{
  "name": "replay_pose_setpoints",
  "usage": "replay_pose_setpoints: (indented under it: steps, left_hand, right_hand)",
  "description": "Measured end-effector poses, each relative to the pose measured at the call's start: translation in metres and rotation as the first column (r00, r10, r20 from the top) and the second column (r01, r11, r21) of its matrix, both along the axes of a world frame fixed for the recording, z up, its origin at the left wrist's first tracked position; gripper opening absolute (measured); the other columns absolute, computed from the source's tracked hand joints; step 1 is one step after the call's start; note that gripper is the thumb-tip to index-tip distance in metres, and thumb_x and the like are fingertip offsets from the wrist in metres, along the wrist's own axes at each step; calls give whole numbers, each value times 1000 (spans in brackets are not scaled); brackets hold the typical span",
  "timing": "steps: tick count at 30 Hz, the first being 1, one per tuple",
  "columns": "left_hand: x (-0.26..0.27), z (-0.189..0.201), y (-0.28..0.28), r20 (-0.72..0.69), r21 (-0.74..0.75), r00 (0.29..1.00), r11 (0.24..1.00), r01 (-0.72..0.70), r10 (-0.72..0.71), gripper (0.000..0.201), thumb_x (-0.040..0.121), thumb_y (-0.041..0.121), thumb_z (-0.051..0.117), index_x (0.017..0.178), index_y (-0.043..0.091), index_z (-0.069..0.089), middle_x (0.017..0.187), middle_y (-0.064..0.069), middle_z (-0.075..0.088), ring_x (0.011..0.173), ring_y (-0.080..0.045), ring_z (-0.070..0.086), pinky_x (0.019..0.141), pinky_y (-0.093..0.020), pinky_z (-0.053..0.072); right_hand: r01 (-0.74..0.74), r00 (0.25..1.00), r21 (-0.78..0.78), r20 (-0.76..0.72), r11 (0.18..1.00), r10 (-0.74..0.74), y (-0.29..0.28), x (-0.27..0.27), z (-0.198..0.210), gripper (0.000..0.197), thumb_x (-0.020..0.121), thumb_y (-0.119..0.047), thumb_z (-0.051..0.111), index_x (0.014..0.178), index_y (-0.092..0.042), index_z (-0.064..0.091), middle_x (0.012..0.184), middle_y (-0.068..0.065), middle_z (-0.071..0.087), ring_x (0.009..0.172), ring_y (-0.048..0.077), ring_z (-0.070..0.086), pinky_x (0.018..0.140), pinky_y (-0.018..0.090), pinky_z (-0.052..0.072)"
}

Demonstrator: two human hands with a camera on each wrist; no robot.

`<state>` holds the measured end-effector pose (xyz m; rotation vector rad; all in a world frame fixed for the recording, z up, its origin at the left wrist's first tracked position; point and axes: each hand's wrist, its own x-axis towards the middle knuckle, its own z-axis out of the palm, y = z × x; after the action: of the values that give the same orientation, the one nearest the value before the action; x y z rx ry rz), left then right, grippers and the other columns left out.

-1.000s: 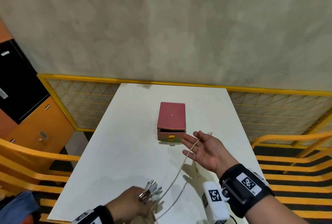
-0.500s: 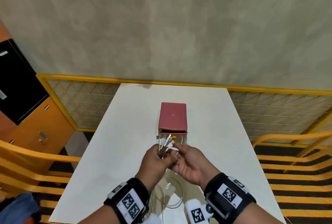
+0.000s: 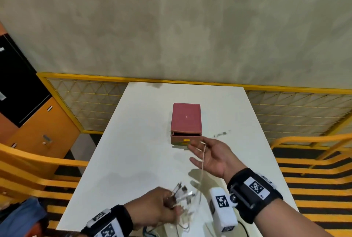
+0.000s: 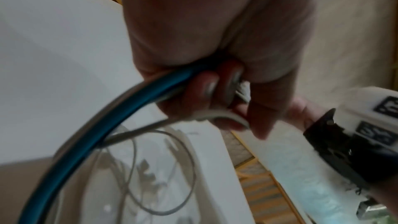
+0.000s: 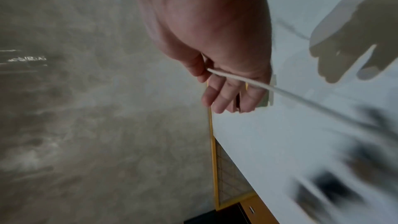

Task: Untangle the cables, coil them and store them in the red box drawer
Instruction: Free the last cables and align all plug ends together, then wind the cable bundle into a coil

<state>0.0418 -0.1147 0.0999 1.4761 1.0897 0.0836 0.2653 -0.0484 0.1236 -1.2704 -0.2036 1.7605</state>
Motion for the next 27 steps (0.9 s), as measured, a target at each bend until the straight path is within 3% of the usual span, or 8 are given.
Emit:
replay_pose_setpoints:
  steps: [3,9,13,15,17,18,23,27]
  left_hand:
    - [-17,8,-8,-25,-66,994,992,108,-110,16,77,20,74,64,23,64,51,14,53,45,0,45,53,-19,36]
    - [-5,28,4,269,-129,836,878,-462,479,20,94,6,62,79,12,50,48,11,41,38,-5,35,40,-17,29]
    - [20,57,21,414,-163,772,874,-459,482,31,98,15,58,71,20,44,58,4,25,47,-12,21,45,-23,22]
    - [35,69,23,466,-166,770,898,-408,436,33,99,17,57,70,20,41,60,3,23,48,-12,17,45,-22,20]
    - [50,75,23,504,-171,764,914,-369,403,28,98,23,58,73,19,45,60,3,24,47,-11,17,44,-21,20]
    - [56,78,22,514,-185,758,915,-358,401,27,98,26,57,73,19,48,60,3,25,46,-10,18,44,-21,20]
    - [82,87,11,556,-259,713,904,-340,427,38,98,40,53,69,15,48,58,1,34,42,-10,28,46,-23,26]
    - [103,112,4,626,-107,677,903,-416,387,46,92,51,52,65,15,45,55,0,38,45,-14,33,49,-25,30]
  right_hand:
    - [53,999,33,1,998,-53,1,10,12,16,99,-20,47,88,-17,59,79,4,67,80,23,66,78,41,47]
    - [-328,887,123,381,937,260,-32,12,6,10,100,-25,50,98,-17,55,72,4,63,68,21,63,63,32,48]
    - [-738,503,-49,625,673,597,-88,30,-7,7,91,-25,57,90,-18,59,79,3,68,72,16,59,63,33,42]
    - [-864,213,-177,721,472,660,-115,41,-6,8,86,-29,60,90,-24,65,91,-5,68,87,13,61,75,29,44]
    - [-872,-92,-345,813,347,575,-135,46,8,25,96,-37,51,116,-29,63,124,-12,59,117,4,49,86,7,27]
    - [-844,-126,-373,836,385,533,-143,50,13,34,99,-39,46,130,-30,56,138,-14,50,127,1,41,84,1,19]
    - [-845,39,-222,881,486,471,-151,53,23,72,78,-65,65,140,-46,34,142,-32,38,131,-11,35,103,10,28]
    - [-707,565,306,787,638,248,-130,22,41,53,76,-50,73,122,-32,52,127,-18,63,122,-4,54,103,24,41]
